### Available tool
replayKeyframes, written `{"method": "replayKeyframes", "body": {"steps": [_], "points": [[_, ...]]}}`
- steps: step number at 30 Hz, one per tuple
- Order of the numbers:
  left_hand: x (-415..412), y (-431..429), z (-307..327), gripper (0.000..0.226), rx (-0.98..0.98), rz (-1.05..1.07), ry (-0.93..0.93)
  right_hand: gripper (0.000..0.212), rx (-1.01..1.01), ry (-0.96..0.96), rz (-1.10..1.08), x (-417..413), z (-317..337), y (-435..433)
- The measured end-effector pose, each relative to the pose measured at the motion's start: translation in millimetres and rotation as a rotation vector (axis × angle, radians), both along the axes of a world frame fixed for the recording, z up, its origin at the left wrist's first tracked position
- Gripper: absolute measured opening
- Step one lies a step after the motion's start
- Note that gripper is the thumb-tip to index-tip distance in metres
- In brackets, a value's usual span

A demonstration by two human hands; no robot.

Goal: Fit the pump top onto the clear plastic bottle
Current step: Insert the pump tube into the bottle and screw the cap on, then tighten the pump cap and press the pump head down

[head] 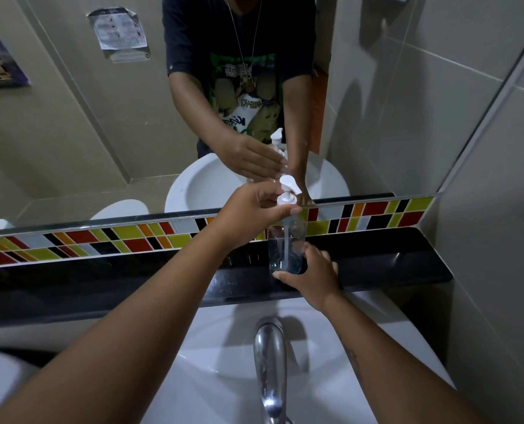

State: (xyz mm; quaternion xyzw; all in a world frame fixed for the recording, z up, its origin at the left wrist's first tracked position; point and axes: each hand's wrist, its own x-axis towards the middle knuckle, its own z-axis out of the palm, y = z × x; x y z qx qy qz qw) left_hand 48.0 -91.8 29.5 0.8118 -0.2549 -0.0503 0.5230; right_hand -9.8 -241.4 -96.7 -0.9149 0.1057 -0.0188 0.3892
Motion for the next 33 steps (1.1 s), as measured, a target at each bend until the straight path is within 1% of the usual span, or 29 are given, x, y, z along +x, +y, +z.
{"method": "replayKeyframes", "body": {"steps": [1, 4, 5, 6, 8, 12, 14, 17, 19, 21, 25, 27, 30, 33], "points": [[-0.7, 1.6, -2.1, 0.023, -0.003, -0.007, 0.032, 0.068, 0.000, 0.000, -0.002, -0.3, 1.4, 0.8], [-3.0, 8.5, -13.7, 0.069, 0.062, 0.014, 0.098, 0.069, 0.012, 0.028, -0.033, -1.9, 8.7, 3.1], [-4.9, 10.9, -17.4, 0.080, 0.079, 0.038, 0.113, 0.071, 0.016, 0.049, -0.036, -3.0, 11.1, 3.6], [-6.5, 13.1, -21.2, 0.087, 0.090, 0.055, 0.131, 0.073, 0.022, 0.068, -0.035, -3.6, 12.2, 3.8], [-9.0, 16.0, -27.0, 0.092, 0.116, 0.060, 0.167, 0.082, 0.054, 0.107, -0.025, -3.2, 12.9, 3.0], [-12.0, 19.0, -35.7, 0.095, 0.099, 0.058, 0.239, 0.118, 0.144, 0.159, 0.072, -3.3, 22.5, -6.4], [-11.9, 19.6, -39.6, 0.096, 0.065, 0.056, 0.263, 0.123, 0.184, 0.163, 0.105, -3.5, 33.5, -21.4], [-9.6, 20.4, -47.9, 0.103, 0.032, 0.045, 0.299, 0.115, 0.172, 0.177, 0.108, -4.8, 57.3, -47.7], [-8.7, 20.9, -55.0, 0.105, 0.038, 0.022, 0.305, 0.104, 0.173, 0.135, 0.132, -6.0, 78.1, -57.8], [-9.6, 20.3, -59.5, 0.103, 0.030, -0.011, 0.297, 0.092, 0.185, 0.067, 0.156, -4.9, 98.7, -59.1], [-10.7, 19.0, -67.0, 0.096, -0.053, -0.049, 0.297, 0.081, 0.219, -0.049, 0.185, 0.3, 129.8, -41.7], [-9.8, 18.7, -72.0, 0.092, -0.085, -0.054, 0.297, 0.075, 0.257, -0.096, 0.176, 4.5, 135.3, -29.6], [-9.4, 18.0, -82.5, 0.088, -0.109, -0.059, 0.312, 0.067, 0.269, -0.110, 0.186, 9.2, 134.2, -14.1], [-8.3, 16.2, -92.7, 0.087, -0.102, -0.034, 0.247, 0.055, 0.289, -0.102, 0.183, 9.2, 130.4, -3.3]]}}
